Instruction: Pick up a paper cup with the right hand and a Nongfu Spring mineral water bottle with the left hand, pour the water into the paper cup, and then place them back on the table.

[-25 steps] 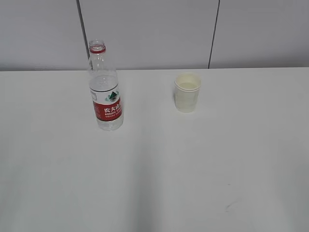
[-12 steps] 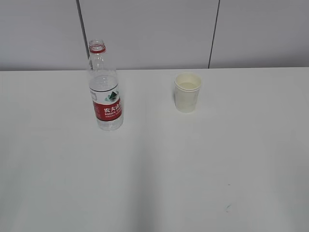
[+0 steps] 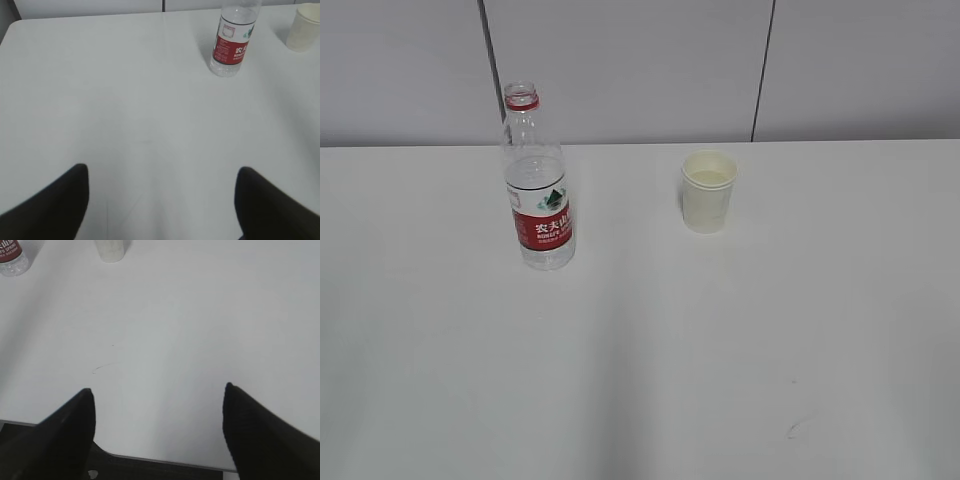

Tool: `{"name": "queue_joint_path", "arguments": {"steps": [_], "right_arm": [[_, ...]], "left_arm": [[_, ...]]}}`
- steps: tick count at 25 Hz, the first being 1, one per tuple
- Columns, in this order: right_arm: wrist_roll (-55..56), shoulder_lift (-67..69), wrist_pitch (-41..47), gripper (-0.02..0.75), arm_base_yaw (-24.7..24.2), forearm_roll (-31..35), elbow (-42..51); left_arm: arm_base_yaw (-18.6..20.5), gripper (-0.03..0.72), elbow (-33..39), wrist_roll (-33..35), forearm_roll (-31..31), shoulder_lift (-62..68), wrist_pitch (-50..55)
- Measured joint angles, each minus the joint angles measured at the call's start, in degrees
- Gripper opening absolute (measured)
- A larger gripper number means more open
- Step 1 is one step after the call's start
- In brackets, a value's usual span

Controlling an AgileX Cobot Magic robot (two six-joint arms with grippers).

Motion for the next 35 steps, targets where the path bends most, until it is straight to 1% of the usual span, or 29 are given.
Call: {"name": "queue_joint_path", "arguments": {"steps": [35], "right_arm": [[0.0, 0.0, 0.0, 0.588, 0.0, 0.0, 0.0]], "left_arm": [[0.0, 0.531, 0.0, 0.0, 0.0, 0.0, 0.0]]}}
